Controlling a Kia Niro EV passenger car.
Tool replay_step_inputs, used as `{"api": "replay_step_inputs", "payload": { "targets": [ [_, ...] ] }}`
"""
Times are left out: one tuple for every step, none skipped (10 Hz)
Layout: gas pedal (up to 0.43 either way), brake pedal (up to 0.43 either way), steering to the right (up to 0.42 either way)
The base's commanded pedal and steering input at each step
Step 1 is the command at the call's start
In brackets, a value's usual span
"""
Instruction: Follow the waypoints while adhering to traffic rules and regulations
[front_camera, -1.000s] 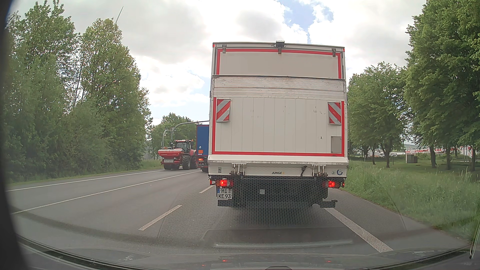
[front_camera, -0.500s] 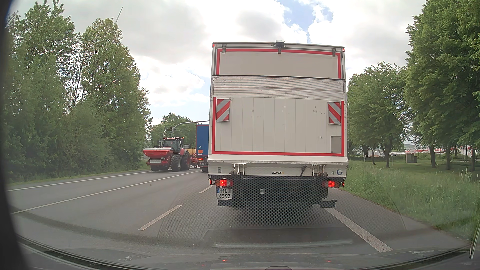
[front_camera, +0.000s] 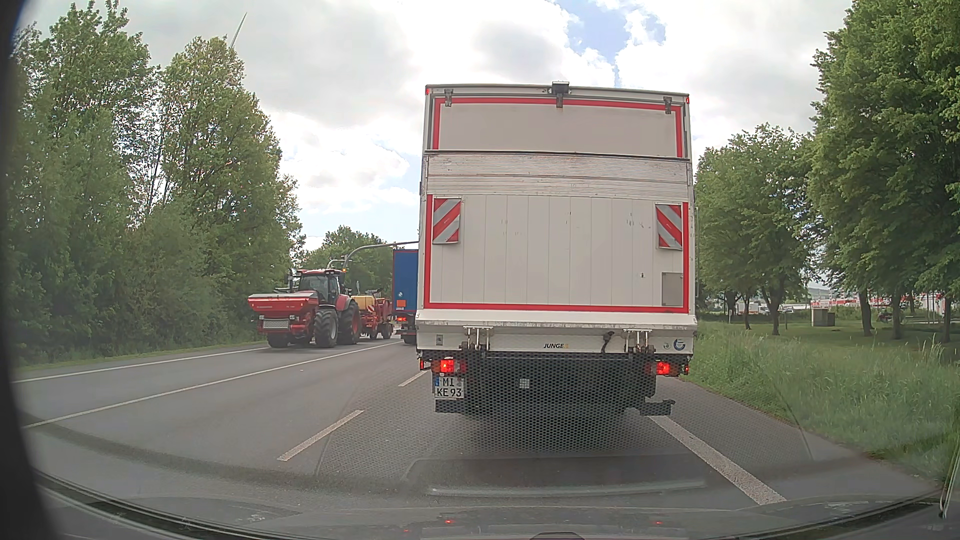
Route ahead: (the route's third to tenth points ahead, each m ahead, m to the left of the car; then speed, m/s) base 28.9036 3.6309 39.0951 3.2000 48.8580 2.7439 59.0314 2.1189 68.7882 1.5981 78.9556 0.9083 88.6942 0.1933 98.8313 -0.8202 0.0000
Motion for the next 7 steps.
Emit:
{"api": "replay_step_inputs", "payload": {
  "targets": [
    [0.000,0.000,0.000],
    [0.000,0.000,0.000],
    [0.000,0.000,0.000],
    [0.000,0.000,0.000],
    [0.000,0.000,0.000],
    [0.000,0.000,0.000],
    [0.000,0.000,0.000]
  ]
}}
